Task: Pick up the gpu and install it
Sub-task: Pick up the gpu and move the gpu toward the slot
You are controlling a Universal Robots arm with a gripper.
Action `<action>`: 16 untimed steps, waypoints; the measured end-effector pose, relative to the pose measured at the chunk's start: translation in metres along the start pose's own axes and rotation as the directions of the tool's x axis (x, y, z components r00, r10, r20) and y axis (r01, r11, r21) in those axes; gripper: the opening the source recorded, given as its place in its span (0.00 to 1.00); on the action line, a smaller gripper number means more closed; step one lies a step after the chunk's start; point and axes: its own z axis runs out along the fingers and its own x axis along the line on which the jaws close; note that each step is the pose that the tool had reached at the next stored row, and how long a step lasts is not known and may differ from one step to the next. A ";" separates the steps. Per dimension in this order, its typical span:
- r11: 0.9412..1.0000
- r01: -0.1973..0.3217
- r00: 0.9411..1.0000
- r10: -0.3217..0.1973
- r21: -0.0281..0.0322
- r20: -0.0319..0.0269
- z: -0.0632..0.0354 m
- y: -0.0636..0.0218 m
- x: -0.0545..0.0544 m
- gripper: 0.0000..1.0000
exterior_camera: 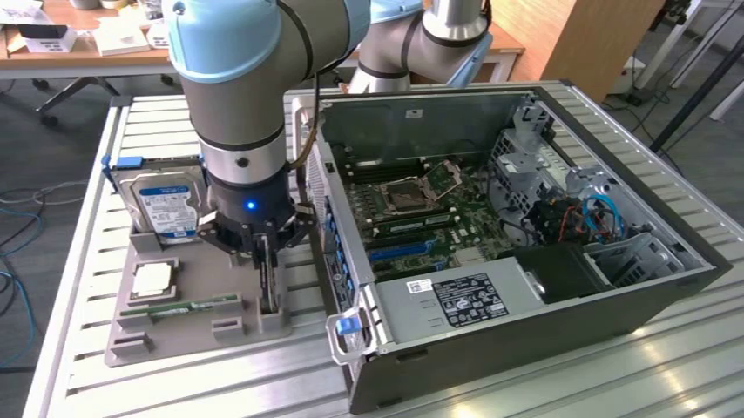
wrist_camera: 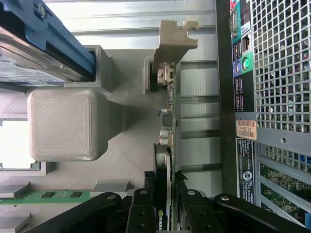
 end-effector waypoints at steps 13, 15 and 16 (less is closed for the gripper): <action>1.000 0.000 1.000 0.000 0.000 0.000 -0.0201 0.0009 0.000 0.26; 1.000 0.000 1.000 0.000 0.000 0.000 -0.0263 0.0012 0.000 0.26; 1.000 0.000 1.000 0.000 0.000 0.000 -0.0299 0.0013 0.000 0.26</action>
